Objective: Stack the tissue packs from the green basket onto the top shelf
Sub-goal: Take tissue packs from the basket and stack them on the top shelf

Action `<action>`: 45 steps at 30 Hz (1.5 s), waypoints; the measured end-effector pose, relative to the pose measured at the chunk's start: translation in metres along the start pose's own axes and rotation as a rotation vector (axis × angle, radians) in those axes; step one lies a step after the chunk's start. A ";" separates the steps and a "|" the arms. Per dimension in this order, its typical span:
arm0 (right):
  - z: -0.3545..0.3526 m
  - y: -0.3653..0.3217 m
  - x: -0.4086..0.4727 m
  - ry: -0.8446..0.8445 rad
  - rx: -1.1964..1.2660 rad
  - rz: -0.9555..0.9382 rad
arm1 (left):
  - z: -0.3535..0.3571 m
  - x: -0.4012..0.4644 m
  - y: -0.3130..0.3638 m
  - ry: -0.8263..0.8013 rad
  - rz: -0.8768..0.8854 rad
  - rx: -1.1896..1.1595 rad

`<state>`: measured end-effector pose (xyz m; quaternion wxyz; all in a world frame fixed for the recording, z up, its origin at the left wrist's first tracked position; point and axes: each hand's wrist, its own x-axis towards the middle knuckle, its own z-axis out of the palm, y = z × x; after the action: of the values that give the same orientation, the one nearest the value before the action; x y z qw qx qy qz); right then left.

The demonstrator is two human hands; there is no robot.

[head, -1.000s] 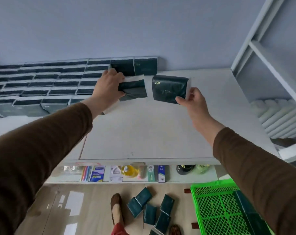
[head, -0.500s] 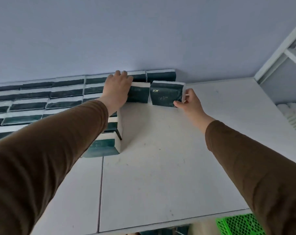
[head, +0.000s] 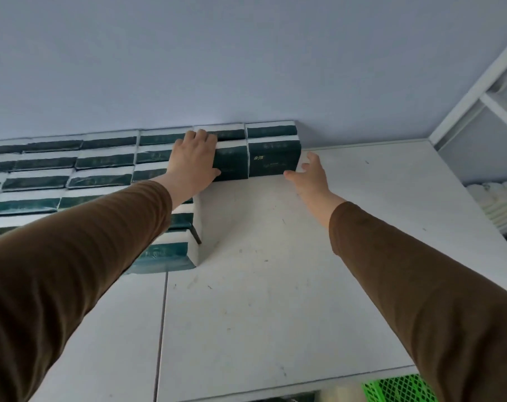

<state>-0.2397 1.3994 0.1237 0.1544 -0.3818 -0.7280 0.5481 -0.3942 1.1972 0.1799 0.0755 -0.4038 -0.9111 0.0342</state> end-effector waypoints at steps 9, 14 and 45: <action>-0.099 0.043 -0.113 -0.174 -0.308 -0.304 | -0.043 -0.134 0.124 0.043 -0.121 -0.109; -0.176 0.080 -0.197 -0.194 -0.329 -0.460 | -0.047 -0.212 0.217 0.119 -0.055 -0.186; -0.477 0.601 -0.307 -0.325 -0.720 0.616 | 0.218 -0.375 0.716 -0.480 0.307 -0.328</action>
<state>0.5022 1.5656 -0.2001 -0.2716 -0.5177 -0.7390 0.3348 0.3411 1.3998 -0.1646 -0.2134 -0.5237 -0.8247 -0.0080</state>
